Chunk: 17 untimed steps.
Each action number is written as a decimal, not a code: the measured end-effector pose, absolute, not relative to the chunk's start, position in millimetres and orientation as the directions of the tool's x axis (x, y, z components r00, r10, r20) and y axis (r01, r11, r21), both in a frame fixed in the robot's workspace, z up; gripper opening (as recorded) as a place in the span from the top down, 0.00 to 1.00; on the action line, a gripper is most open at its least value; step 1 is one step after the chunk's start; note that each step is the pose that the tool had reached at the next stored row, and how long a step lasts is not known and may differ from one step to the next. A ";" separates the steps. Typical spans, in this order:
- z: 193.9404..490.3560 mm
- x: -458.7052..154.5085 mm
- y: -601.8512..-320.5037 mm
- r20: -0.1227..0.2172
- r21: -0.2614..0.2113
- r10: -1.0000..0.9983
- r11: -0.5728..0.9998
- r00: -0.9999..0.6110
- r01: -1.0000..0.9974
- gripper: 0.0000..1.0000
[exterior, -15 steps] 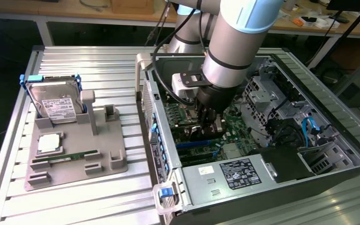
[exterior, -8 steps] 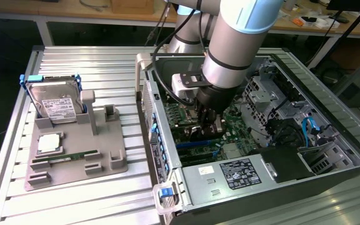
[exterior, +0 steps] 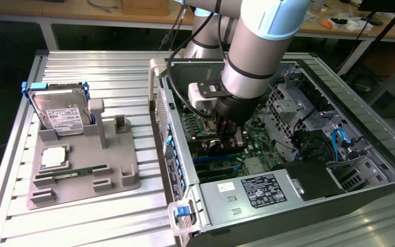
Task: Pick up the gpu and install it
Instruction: 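Insert the gpu into the slot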
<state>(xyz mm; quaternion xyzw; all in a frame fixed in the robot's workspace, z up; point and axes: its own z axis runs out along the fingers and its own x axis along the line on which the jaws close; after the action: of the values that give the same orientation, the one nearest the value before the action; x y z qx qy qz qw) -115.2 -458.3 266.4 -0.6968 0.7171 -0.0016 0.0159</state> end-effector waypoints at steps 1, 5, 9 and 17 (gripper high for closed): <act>266.1 -115.3 -458.3 -0.021 -0.024 -0.999 0.029 -0.028 -0.999 0.73; 265.2 -115.3 -458.4 -0.021 -0.024 -0.999 0.029 -0.028 -0.999 0.73; 263.9 -115.2 -458.4 -0.021 -0.025 -0.999 0.029 -0.028 -0.999 0.73; 261.1 -115.3 -458.4 -0.021 -0.025 -0.999 0.029 -0.028 -0.999 0.73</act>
<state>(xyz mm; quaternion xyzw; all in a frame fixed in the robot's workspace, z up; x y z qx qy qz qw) -115.3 -458.4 261.1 -0.6968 0.7171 -0.0016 0.0160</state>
